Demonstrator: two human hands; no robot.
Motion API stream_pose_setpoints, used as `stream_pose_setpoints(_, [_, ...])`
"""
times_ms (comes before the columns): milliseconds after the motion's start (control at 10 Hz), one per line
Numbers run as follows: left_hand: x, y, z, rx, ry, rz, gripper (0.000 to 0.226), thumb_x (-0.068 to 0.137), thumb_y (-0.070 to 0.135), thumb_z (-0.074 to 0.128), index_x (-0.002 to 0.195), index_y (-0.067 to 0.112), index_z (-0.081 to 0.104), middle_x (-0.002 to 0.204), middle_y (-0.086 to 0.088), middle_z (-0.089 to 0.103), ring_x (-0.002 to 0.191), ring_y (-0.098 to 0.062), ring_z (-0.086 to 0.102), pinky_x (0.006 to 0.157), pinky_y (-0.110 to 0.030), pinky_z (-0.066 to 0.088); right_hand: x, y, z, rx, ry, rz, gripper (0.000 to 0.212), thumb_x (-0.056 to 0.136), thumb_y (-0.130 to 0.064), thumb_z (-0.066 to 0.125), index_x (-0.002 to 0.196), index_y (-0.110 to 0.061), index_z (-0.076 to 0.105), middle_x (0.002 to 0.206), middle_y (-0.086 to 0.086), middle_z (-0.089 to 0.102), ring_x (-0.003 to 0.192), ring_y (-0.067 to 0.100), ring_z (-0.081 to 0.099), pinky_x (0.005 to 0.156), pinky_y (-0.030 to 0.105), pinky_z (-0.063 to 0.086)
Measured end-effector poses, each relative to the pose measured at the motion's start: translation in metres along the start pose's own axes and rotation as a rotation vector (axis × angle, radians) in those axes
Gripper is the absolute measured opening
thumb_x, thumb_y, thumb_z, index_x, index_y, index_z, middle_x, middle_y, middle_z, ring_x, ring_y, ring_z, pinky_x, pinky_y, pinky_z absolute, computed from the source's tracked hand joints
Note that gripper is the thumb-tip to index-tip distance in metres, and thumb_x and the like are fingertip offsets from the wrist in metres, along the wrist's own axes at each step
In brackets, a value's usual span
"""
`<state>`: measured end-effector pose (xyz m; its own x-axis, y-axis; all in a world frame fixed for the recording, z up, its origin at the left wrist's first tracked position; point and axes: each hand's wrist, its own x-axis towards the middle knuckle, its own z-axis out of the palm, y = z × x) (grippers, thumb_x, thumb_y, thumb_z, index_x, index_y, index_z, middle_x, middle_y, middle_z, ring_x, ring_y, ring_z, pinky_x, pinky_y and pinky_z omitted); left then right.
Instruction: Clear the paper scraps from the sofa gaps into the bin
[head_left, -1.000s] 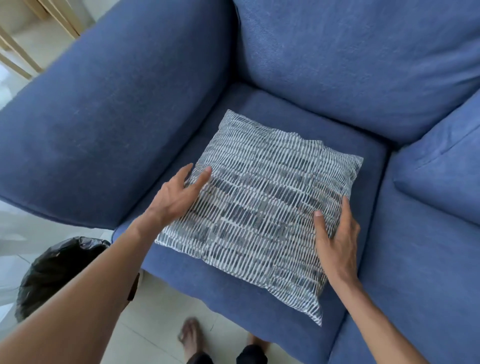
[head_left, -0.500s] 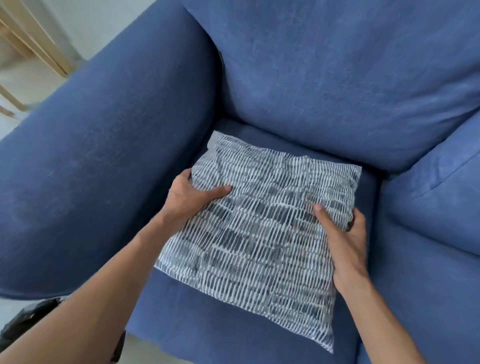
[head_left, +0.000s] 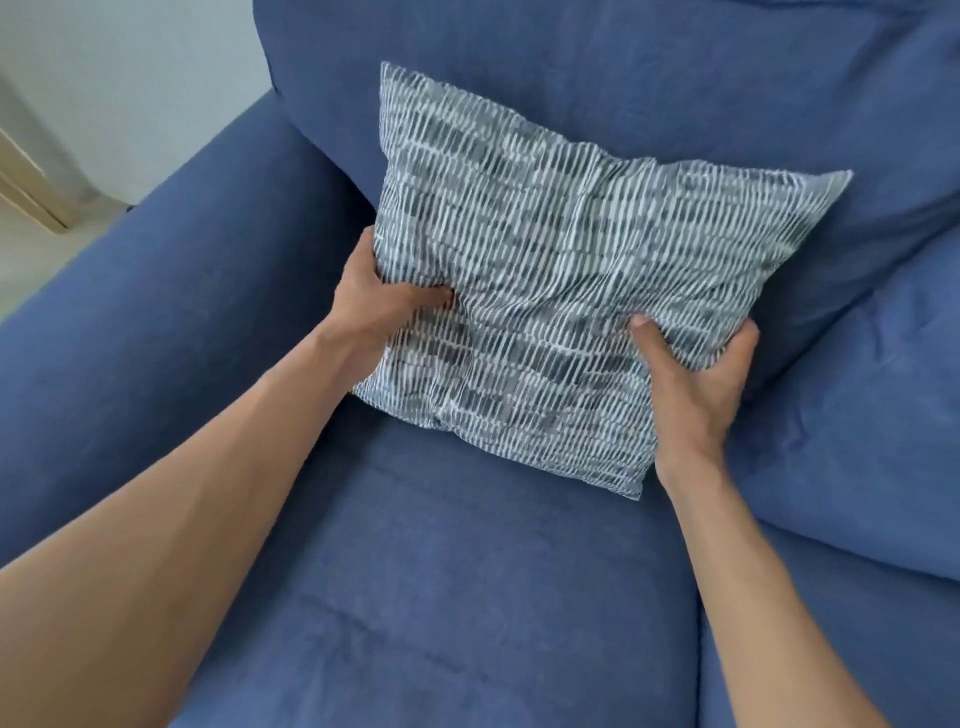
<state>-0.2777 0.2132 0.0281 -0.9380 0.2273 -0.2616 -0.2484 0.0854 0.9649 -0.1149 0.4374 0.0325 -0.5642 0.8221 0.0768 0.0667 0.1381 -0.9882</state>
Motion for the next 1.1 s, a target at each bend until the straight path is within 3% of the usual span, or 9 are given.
stream_pose_setpoints(100, [0.011,-0.008,0.011,0.037,-0.002,-0.017,0.088,0.069,-0.005,0.088,0.141,0.024,0.047,0.127,0.001,0.066,0.118,-0.022,0.064,0.097,-0.048,0.057,0.008,0.013,0.000,-0.043,0.010,-0.043,0.076,0.080,-0.035,0.082,0.143,-0.026,0.040,0.133,-0.021,0.056,0.114,-0.014,0.054,0.094,0.005,0.043])
stream_pose_setpoints(200, [0.021,-0.013,0.016,0.034,-0.002,0.001,0.091,0.069,0.001,0.090,0.143,0.028,0.045,0.122,0.008,0.066,0.113,-0.014,0.064,0.086,-0.037,0.058,0.014,0.025,0.001,-0.091,-0.017,-0.035,0.078,0.081,-0.042,0.079,0.145,-0.030,0.035,0.133,-0.026,0.053,0.114,-0.021,0.049,0.088,-0.001,0.037])
stream_pose_setpoints(400, [0.034,-0.011,0.028,0.019,0.011,0.040,0.087,0.069,0.000,0.090,0.136,0.035,0.048,0.118,0.010,0.067,0.109,-0.011,0.066,0.077,-0.030,0.058,0.018,0.033,-0.001,-0.112,0.015,-0.071,0.073,0.080,-0.044,0.079,0.139,-0.026,0.040,0.130,-0.023,0.058,0.114,-0.011,0.055,0.088,-0.002,0.040])
stream_pose_setpoints(600, [0.037,-0.016,0.022,0.109,-0.014,0.070,0.086,0.070,0.007,0.091,0.140,0.030,0.048,0.122,0.010,0.067,0.114,-0.012,0.065,0.089,-0.035,0.058,0.011,0.034,0.002,-0.111,0.023,-0.040,0.065,0.082,-0.045,0.077,0.130,-0.043,0.033,0.111,-0.057,0.046,0.105,-0.031,0.046,0.081,-0.010,0.032])
stream_pose_setpoints(700, [0.032,-0.022,0.018,0.195,-0.013,0.092,0.087,0.072,0.018,0.092,0.143,0.029,0.043,0.113,0.024,0.059,0.100,0.009,0.056,0.072,-0.013,0.047,0.007,0.038,0.002,-0.127,0.015,-0.009,0.064,0.082,-0.047,0.076,0.129,-0.043,0.033,0.113,-0.050,0.048,0.103,-0.032,0.045,0.079,-0.010,0.032])
stream_pose_setpoints(800, [0.021,-0.029,0.012,0.244,0.013,0.096,0.085,0.075,0.027,0.090,0.144,0.027,0.041,0.110,0.028,0.055,0.095,0.015,0.052,0.067,-0.005,0.041,0.003,0.040,-0.001,-0.167,-0.002,0.010,0.066,0.081,-0.053,0.075,0.131,-0.042,0.033,0.120,-0.042,0.045,0.102,-0.034,0.043,0.078,-0.011,0.032])
stream_pose_setpoints(900, [0.005,-0.039,0.007,0.303,0.031,0.108,0.074,0.080,0.034,0.086,0.140,0.027,0.043,0.109,0.029,0.056,0.095,0.017,0.053,0.067,-0.002,0.041,-0.004,0.038,-0.003,-0.199,-0.009,0.032,0.071,0.080,-0.058,0.073,0.136,-0.040,0.034,0.123,-0.036,0.048,0.104,-0.027,0.047,0.081,-0.006,0.034])
stream_pose_setpoints(1000, [-0.015,-0.050,0.000,0.343,0.050,0.110,0.070,0.086,0.036,0.080,0.145,0.027,0.042,0.115,0.027,0.056,0.104,0.012,0.053,0.081,-0.007,0.041,-0.013,0.044,-0.007,-0.256,-0.002,0.053,0.075,0.081,-0.059,0.071,0.141,-0.032,0.035,0.133,-0.020,0.051,0.119,0.002,0.052,0.099,0.020,0.041])
stream_pose_setpoints(1100, [-0.049,-0.075,-0.004,0.355,0.088,0.054,0.074,0.090,0.038,0.075,0.153,0.029,0.037,0.139,0.012,0.054,0.130,-0.005,0.048,0.106,-0.027,0.043,-0.031,0.047,-0.016,-0.379,-0.005,0.089,0.086,0.084,-0.055,0.069,0.152,-0.022,0.028,0.144,-0.003,0.045,0.132,0.017,0.045,0.109,0.034,0.039])
